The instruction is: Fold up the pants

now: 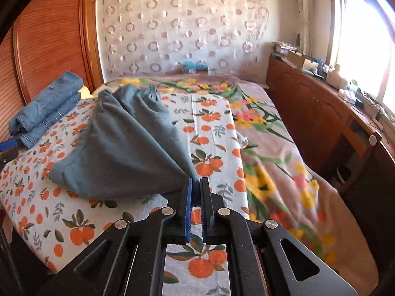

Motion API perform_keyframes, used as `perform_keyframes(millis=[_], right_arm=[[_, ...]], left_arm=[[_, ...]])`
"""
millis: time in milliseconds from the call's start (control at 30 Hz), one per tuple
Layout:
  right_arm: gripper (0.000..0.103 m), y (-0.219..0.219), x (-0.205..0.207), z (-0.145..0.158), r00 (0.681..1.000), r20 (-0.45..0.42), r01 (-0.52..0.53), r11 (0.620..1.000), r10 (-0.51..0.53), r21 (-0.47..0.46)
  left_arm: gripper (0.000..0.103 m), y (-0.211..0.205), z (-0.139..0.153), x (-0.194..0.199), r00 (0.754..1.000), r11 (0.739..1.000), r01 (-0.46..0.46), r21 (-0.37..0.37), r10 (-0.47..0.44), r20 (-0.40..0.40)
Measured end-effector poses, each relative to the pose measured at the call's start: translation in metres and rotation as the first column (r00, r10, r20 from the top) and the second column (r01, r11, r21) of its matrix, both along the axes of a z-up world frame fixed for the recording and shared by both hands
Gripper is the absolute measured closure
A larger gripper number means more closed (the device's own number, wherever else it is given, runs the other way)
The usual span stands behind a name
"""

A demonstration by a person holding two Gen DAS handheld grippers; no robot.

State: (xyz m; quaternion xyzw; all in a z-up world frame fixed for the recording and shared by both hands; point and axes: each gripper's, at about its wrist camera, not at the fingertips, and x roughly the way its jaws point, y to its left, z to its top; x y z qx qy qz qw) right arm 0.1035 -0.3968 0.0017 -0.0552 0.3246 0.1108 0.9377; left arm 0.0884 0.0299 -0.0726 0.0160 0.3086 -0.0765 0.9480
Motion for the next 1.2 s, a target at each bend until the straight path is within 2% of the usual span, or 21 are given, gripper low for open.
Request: perform_keyframes(millis=[67,200,367,600,733,833,900,933,967,1000,1067,1200], right_arm=[[0.087,0.008,0.0,0.001,1.0,0.013,0.018,1.0,-0.018,-0.02],[0.068,0.03,0.003,0.015,1.0,0.027,-0.015,0.999,0.014,0.032],[0.064,0.071,-0.008,0.016,0.987,0.008,-0.162,0.982,0.162,0.099],[0.061,0.162,-0.013,-0.005,0.921,-0.063,-0.378,0.921,0.385,0.092],[0.059,0.193,-0.006,-0.015,0.913,-0.09,-0.395,0.917,0.398,0.055],[0.058,0.207,0.015,-0.024,0.927,-0.116,-0.361,0.932,0.356,-0.03],[0.058,0.206,0.022,-0.026,0.936,-0.127,-0.335,0.942,0.329,-0.029],[0.06,0.202,0.023,-0.026,0.938,-0.128,-0.328,0.944,0.323,-0.022],[0.082,0.198,0.023,-0.023,0.94,-0.12,-0.325,0.946,0.32,-0.02],[0.096,0.196,0.022,-0.019,0.942,-0.109,-0.323,0.946,0.319,-0.019],[0.101,0.181,0.015,-0.004,0.945,-0.081,-0.319,0.948,0.318,0.009],[0.102,0.142,-0.002,0.027,0.96,-0.01,-0.281,0.959,0.281,0.049]], left_arm=[[0.019,-0.001,-0.001,-0.001,1.0,1.0,0.003,-0.001,-0.003,-0.002],[0.019,-0.002,-0.001,-0.004,1.0,1.0,0.004,0.001,-0.004,-0.007],[0.019,-0.001,-0.002,-0.007,1.0,1.0,0.0,-0.007,0.0,-0.008],[0.019,0.004,-0.009,-0.009,1.0,1.0,-0.015,-0.022,0.015,-0.023],[0.019,0.01,-0.01,-0.012,0.999,0.999,-0.027,-0.029,0.026,-0.027],[0.019,0.012,-0.01,-0.013,0.999,0.999,-0.032,-0.033,0.031,-0.028],[0.019,0.014,-0.01,-0.013,0.999,0.999,-0.034,-0.035,0.033,-0.028],[0.019,0.015,-0.011,-0.013,0.999,0.999,-0.033,-0.037,0.032,-0.028],[0.019,0.016,-0.011,-0.013,0.999,0.999,-0.034,-0.039,0.032,-0.028],[0.019,0.015,-0.012,-0.013,0.999,0.999,-0.033,-0.039,0.032,-0.029],[0.019,0.014,-0.011,-0.012,0.999,0.999,-0.031,-0.037,0.03,-0.031],[0.019,0.009,-0.01,-0.007,0.999,0.999,-0.02,-0.04,0.019,-0.028]])
